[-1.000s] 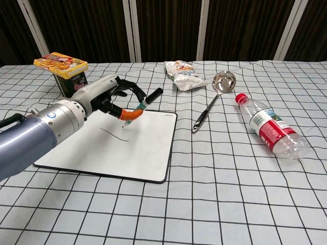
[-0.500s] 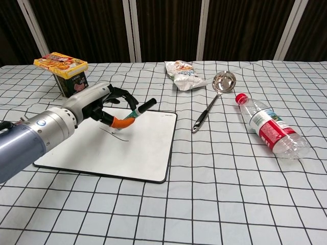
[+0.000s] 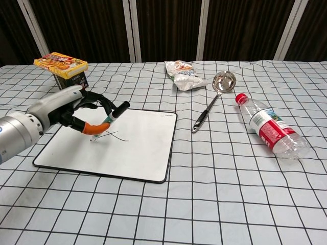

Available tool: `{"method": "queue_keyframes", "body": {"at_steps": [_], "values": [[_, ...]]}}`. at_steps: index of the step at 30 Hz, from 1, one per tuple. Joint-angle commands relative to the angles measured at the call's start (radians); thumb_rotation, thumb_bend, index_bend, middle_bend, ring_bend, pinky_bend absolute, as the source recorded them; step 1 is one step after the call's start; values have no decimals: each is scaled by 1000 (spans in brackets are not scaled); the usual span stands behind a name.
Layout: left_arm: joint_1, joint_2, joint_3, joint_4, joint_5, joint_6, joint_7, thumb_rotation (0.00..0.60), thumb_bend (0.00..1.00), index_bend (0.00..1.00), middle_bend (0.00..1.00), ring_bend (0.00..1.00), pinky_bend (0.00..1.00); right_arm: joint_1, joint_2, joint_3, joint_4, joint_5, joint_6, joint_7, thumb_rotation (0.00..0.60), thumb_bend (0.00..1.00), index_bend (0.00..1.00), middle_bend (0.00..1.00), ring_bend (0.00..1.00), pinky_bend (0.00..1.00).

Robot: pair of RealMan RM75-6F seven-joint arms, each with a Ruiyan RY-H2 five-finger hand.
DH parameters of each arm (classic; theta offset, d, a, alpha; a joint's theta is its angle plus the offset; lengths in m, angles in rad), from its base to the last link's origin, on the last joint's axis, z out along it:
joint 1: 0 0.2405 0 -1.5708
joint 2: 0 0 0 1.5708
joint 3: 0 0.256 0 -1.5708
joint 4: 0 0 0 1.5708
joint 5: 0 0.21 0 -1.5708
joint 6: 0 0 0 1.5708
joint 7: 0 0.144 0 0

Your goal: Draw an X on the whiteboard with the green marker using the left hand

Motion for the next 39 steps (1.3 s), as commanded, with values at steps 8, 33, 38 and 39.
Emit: {"method": "queue_keyframes", "body": {"at_steps": [8,33,38,39], "values": [[7,67,-51,-90,12,30,-27,600,506,767,226,57,110,0,2,0,-6,5,-4,5,600,312,0,0,0,0],[-107,-166,-100,130,-46,-41,27,600,503,767,226,57,110,4,11,1,-9,11,-22,31,600,312,0,0,0,0],[-111,-183,-104,149,-49,-43,25,600,503,767,226,57,110,4,11,0,-8,10,-22,29,600,312,0,0,0,0],[-112,-185,-104,152,-48,-43,26,600,503,767,226,57,110,4,12,0,-7,10,-21,29,600,312,0,0,0,0]]}}
